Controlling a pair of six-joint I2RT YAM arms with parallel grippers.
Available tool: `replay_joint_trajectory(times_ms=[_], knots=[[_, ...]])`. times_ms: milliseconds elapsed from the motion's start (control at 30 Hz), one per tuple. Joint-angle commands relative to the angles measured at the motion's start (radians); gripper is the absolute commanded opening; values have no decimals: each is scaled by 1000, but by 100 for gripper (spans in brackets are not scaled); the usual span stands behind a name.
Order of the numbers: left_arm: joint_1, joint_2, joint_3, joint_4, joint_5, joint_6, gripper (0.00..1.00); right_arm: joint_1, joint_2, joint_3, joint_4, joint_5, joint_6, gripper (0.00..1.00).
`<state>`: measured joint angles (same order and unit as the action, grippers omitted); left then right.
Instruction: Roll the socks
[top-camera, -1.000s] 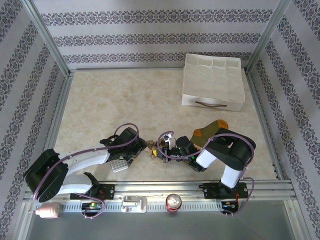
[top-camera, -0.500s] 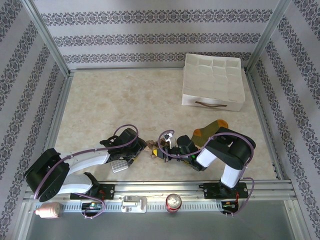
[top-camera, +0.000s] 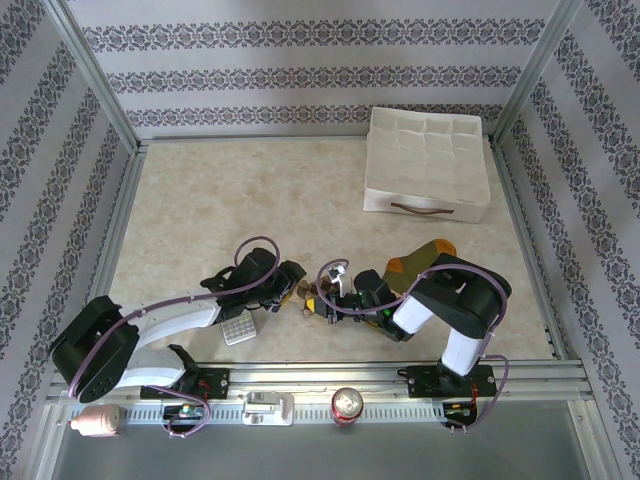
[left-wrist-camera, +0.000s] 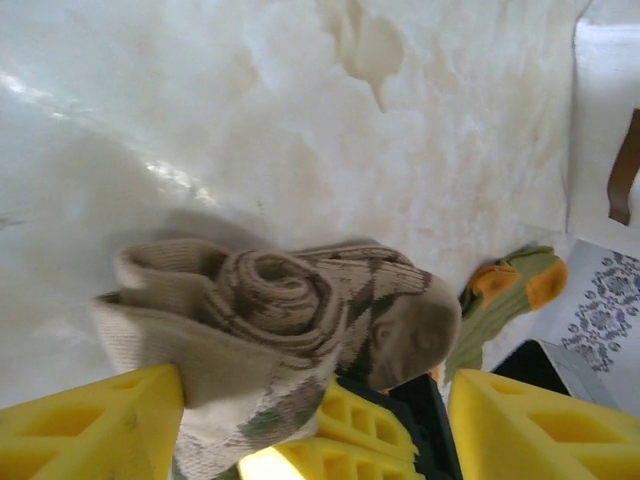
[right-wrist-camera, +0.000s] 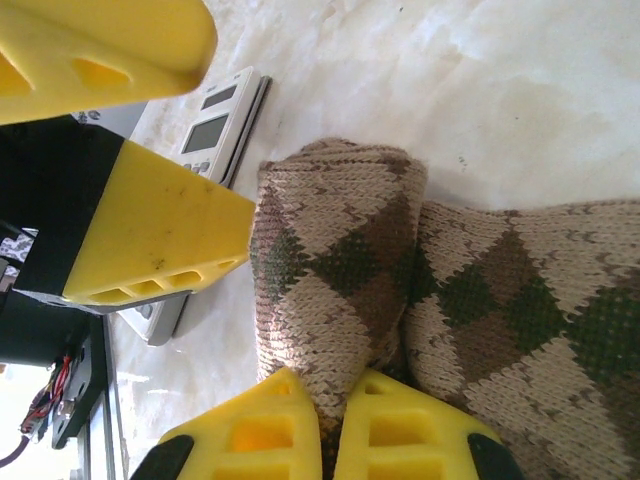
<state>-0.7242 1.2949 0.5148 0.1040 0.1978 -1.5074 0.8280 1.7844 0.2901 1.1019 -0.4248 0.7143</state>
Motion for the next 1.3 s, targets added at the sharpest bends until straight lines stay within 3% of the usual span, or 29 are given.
replay_joint_trajectory(times_ms=[0, 400, 700, 933, 1167, 1267], knots=[[9, 42, 3, 82, 38, 27, 67, -21, 84, -58, -349, 70, 16, 0], [9, -51, 45, -208, -17, 57, 65, -27, 90, -56, -348, 63, 17, 0], [9, 36, 18, -32, 24, 24, 66, -30, 103, -54, -341, 52, 16, 0], [9, 109, 45, 4, 40, 31, 62, -35, 105, -54, -340, 46, 14, 0], [8, 201, 73, 29, 89, 53, 53, -39, 112, -43, -342, 43, 11, 0], [9, 236, 72, 39, 120, 67, 41, -43, 112, -34, -353, 41, 2, 0]])
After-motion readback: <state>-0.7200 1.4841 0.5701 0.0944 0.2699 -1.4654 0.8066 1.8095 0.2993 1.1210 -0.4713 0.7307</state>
